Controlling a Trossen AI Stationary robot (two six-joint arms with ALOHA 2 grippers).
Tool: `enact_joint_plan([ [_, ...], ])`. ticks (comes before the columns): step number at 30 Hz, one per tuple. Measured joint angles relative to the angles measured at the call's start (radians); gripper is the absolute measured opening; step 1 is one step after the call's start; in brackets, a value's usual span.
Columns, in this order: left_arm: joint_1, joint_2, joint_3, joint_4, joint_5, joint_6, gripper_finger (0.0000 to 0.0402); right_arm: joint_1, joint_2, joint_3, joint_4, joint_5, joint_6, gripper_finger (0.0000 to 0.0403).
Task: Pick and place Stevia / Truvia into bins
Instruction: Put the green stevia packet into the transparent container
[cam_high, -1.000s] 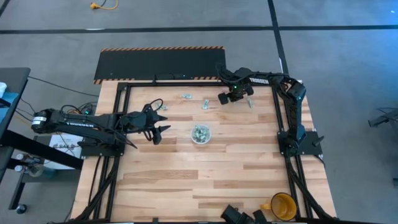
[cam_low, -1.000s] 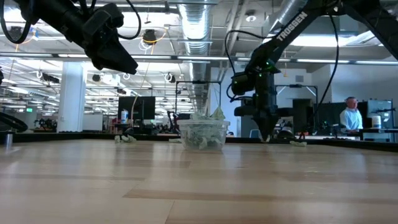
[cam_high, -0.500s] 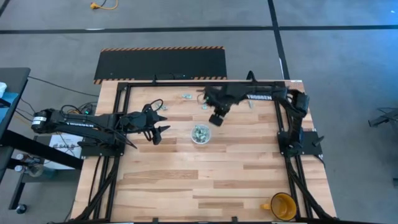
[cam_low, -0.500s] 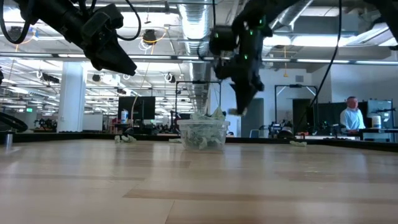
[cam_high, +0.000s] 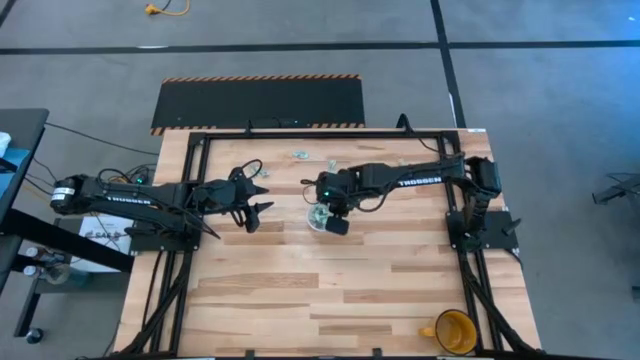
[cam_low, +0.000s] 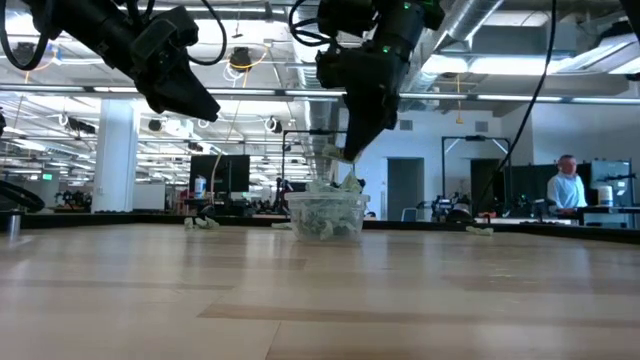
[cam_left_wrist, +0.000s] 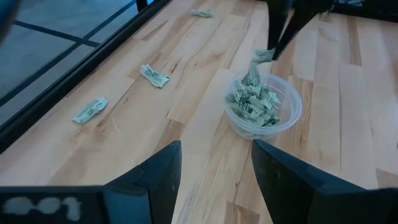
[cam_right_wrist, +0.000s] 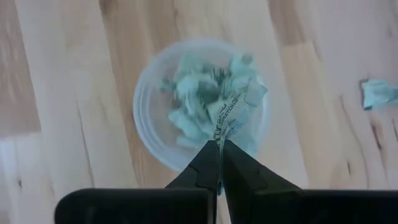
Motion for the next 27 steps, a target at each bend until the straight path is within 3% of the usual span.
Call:
enact_joint_plan([
  [16, 0.0, 0.01, 0.002, -0.006, -0.001, -0.019, 0.0185, 0.017, 0.05, -0.004, 0.051, -0.034, 0.057, 0.0019],
  [27, 0.0, 0.037, 0.002, -0.011, -0.007, -0.019, 0.0185, 0.03, 0.051, -0.003, 0.051, -0.032, 0.055, 0.0098],
])
